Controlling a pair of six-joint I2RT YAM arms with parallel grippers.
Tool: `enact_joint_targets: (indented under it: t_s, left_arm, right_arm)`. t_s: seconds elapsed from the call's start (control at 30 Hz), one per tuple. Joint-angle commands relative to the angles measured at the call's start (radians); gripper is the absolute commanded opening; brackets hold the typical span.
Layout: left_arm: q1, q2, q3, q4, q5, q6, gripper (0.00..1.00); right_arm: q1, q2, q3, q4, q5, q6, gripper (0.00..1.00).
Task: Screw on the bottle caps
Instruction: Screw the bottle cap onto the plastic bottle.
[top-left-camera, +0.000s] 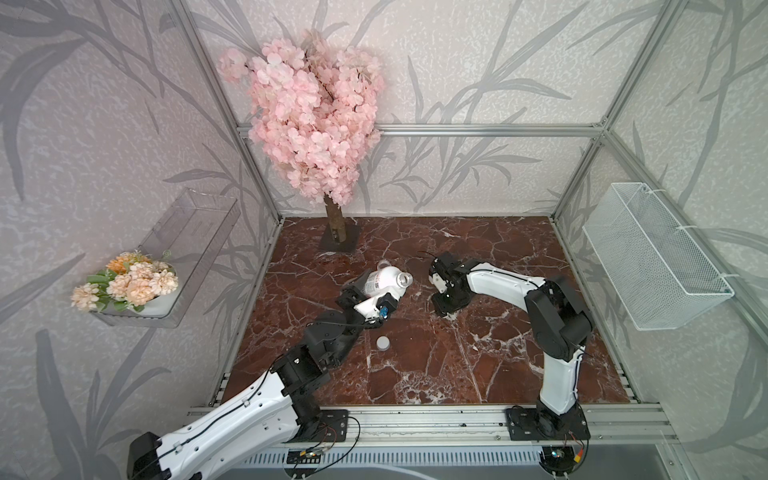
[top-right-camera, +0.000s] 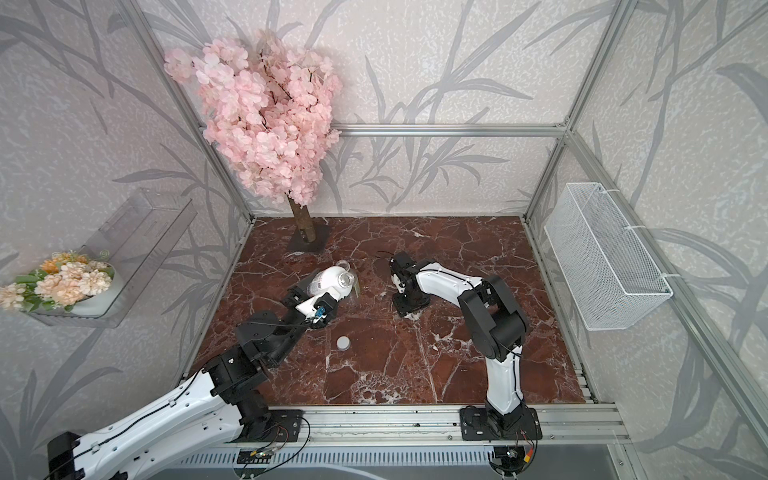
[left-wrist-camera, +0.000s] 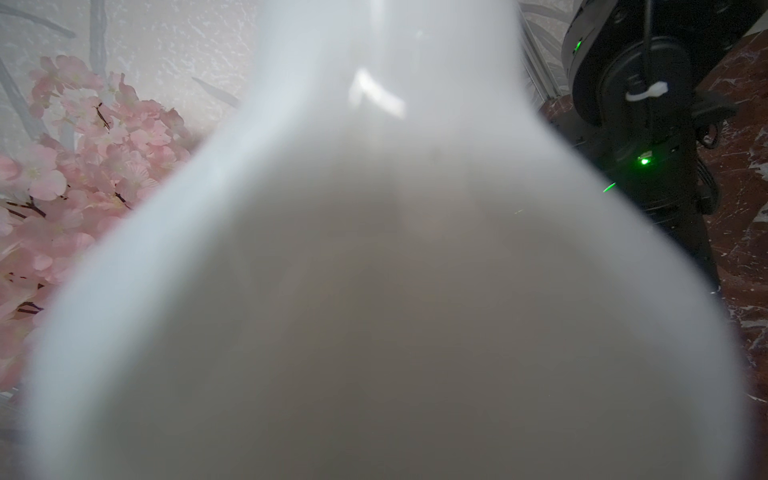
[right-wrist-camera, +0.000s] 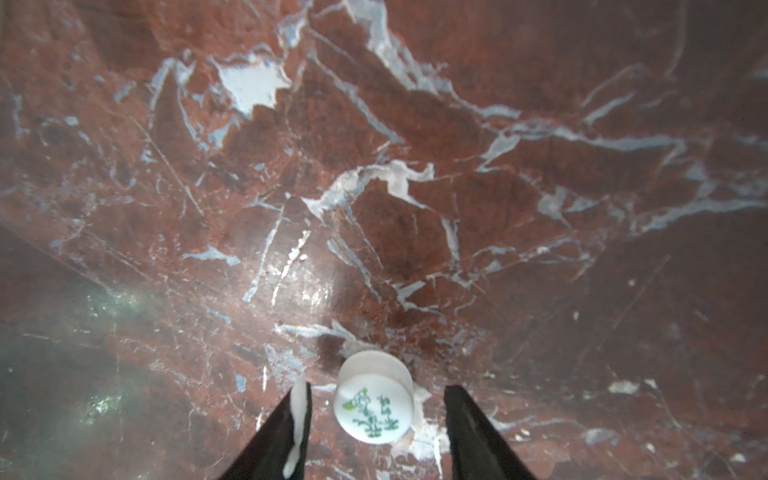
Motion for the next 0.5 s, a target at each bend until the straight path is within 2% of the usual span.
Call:
enact_joint_targets:
  t_s: [0.0,0.23,0.47]
  left_arm:
    - [0.005,-0.016,-0.011,-0.002,-0.013,-0.013,0.73]
    - [0.005,-0.021,-0.013,-0.002,-0.015,-0.013,0.73]
    - [0.007,-0.021,-0.014,-0.003,-0.018,-0.013,0.73]
  right_arm:
    - [0.008,0.010,0.026,-0.028,0.019,0.013,0.51]
    - [0.007,0.015,0.022,-0.029,0.017,0.018,0.46]
    - [0.008,0.035,0.029,-0.032,0.000,0.025,0.45]
